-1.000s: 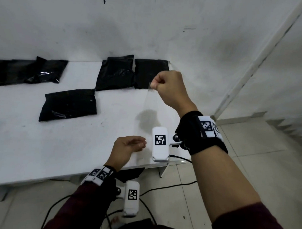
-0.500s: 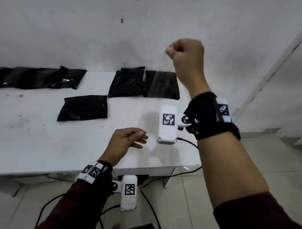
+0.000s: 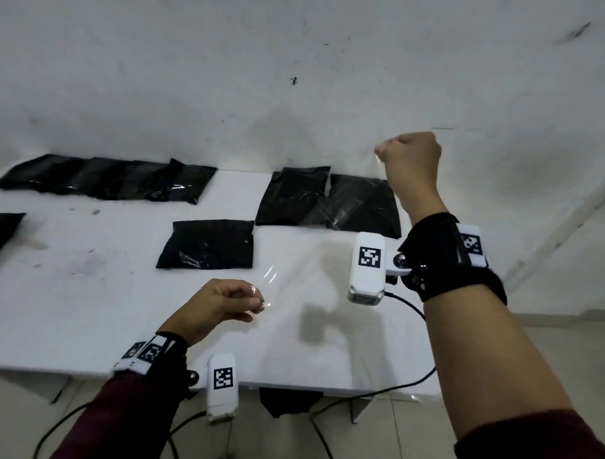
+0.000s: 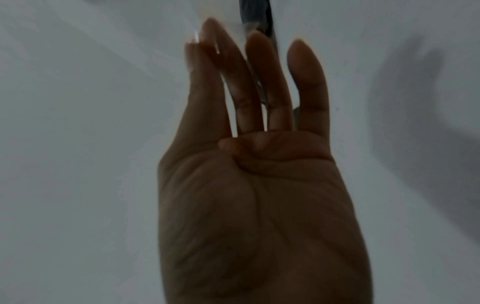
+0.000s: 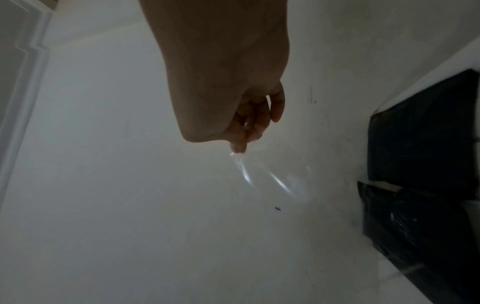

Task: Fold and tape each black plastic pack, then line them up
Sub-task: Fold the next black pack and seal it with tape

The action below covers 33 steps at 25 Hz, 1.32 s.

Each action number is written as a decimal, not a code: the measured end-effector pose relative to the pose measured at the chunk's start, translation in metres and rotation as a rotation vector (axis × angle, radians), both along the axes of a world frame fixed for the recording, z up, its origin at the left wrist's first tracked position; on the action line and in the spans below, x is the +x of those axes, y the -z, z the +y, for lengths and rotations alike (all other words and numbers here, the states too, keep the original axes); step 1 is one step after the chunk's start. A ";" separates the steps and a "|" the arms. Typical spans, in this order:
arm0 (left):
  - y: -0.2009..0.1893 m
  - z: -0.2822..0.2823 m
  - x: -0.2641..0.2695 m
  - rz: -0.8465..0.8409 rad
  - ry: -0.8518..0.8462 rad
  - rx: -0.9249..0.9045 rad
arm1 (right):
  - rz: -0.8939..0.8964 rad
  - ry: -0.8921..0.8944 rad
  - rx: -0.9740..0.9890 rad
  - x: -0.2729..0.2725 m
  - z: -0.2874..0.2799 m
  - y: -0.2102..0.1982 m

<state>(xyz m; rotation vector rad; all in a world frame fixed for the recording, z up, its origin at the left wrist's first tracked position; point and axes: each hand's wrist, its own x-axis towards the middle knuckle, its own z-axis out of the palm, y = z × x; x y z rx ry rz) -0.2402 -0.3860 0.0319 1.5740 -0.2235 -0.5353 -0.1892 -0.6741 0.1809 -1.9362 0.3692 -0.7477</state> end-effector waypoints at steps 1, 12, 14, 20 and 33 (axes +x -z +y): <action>0.001 0.011 0.010 0.020 -0.052 -0.036 | 0.021 0.009 0.006 0.009 0.006 0.005; -0.010 0.145 0.153 0.173 -0.362 0.113 | 0.264 0.117 0.463 0.110 0.096 0.104; -0.010 0.158 0.171 0.199 -0.361 0.150 | 0.285 0.142 0.532 0.116 0.111 0.121; 0.002 0.182 0.213 0.227 -0.321 0.347 | 0.369 0.186 0.614 0.128 0.137 0.152; 0.052 0.181 0.239 -0.081 -0.381 0.844 | 0.624 0.329 0.465 0.133 0.163 0.201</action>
